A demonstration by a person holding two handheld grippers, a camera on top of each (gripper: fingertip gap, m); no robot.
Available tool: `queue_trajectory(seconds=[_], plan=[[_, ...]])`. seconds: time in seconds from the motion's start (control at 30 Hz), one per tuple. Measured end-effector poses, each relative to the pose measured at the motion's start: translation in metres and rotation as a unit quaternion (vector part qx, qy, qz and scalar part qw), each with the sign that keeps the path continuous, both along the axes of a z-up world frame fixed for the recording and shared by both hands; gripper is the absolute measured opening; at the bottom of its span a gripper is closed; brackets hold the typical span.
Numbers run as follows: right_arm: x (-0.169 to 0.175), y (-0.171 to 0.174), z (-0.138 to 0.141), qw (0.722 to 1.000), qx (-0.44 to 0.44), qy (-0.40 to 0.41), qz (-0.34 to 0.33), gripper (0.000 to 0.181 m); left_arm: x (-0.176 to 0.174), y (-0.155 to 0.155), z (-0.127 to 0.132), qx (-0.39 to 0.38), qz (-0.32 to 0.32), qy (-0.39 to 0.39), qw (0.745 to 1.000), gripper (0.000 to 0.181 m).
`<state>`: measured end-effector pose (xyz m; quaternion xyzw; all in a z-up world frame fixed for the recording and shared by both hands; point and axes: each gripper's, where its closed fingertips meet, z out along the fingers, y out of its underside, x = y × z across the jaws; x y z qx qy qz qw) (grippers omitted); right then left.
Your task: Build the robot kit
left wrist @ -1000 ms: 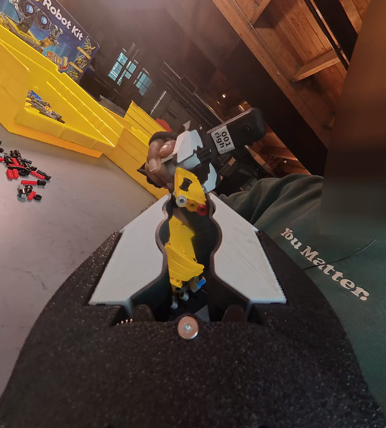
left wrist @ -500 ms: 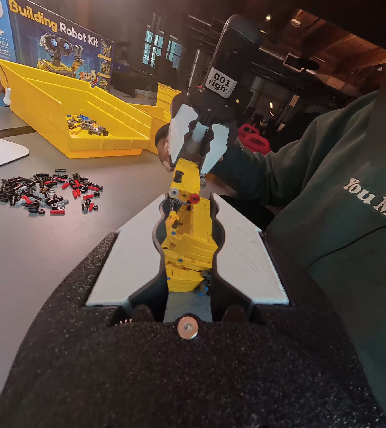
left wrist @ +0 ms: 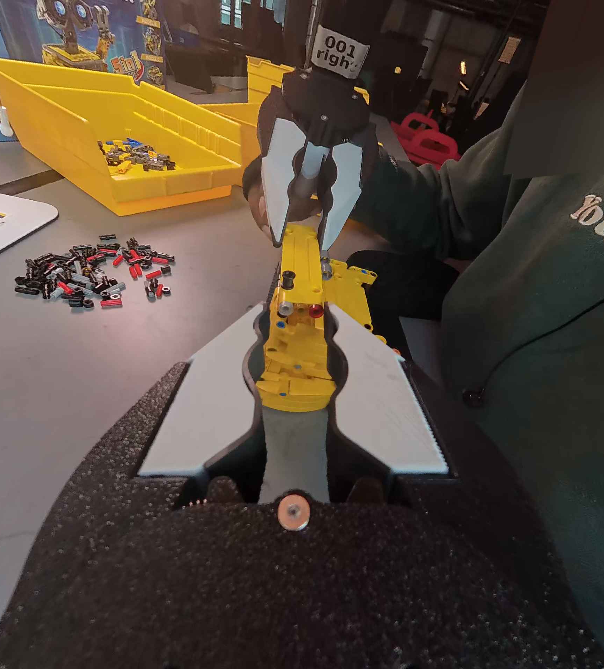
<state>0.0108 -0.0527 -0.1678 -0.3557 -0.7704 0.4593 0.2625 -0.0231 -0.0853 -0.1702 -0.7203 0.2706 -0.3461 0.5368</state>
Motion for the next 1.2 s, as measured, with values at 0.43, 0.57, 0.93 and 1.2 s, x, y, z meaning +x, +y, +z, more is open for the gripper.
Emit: queue_trajectory(seconds=[0.43,0.57,0.93,1.2], plan=[[0.008,0.006,0.007,1.000,-0.013,0.007,0.010,0.025,-0.012,-0.012,0.002,0.005,-0.019,0.025,1.000,0.038],[0.014,0.009,0.016,0.999,-0.037,0.015,0.019,0.024,-0.013,-0.024,-0.027,-0.056,-0.052,0.067,0.995,0.064],[0.013,0.012,0.019,0.996,-0.081,0.006,0.024,0.025,0.018,-0.012,-0.037,-0.023,-0.023,0.126,0.991,0.050],[0.019,0.020,0.020,0.995,-0.099,0.010,0.008,0.024,0.018,-0.013,-0.036,-0.015,-0.024,0.130,0.991,0.048]])
